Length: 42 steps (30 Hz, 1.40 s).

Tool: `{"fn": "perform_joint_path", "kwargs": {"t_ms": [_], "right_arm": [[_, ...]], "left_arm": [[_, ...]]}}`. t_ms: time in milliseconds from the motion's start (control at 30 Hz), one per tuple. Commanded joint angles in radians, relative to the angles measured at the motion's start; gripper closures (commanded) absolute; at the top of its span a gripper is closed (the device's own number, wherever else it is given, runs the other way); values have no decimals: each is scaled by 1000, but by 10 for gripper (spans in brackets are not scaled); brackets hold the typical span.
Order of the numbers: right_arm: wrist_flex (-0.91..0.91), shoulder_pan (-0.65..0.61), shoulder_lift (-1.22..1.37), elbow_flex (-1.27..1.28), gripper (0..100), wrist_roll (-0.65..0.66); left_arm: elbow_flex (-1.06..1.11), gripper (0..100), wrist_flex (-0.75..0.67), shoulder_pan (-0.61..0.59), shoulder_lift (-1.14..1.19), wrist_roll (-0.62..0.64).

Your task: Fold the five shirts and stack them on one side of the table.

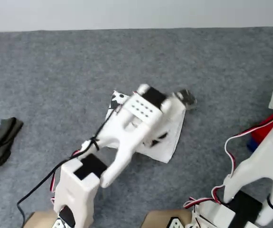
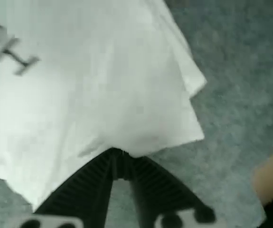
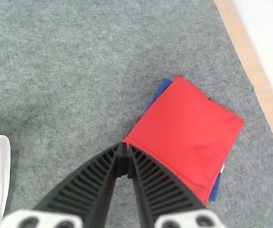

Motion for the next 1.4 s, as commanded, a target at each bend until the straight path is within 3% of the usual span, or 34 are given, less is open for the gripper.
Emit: {"fn": "perform_joint_path", "kwargs": {"t_ms": [0,467,733,900,1367], "right_arm": [[42,13,-42,3,990,9],[42,8,-81,5,990,9],[42,7,-82,6,990,9],[44,13,-85,6,990,9],[39,10,-257,232,990,60]], "left_arm": [[35,995,17,35,-77,2],[-131,981,-3,-255,-161,-52],[-136,977,-298,-293,-143,-48],[-142,977,-381,-305,-17,-48],[-335,994,-331,-514,270,-74]]}}
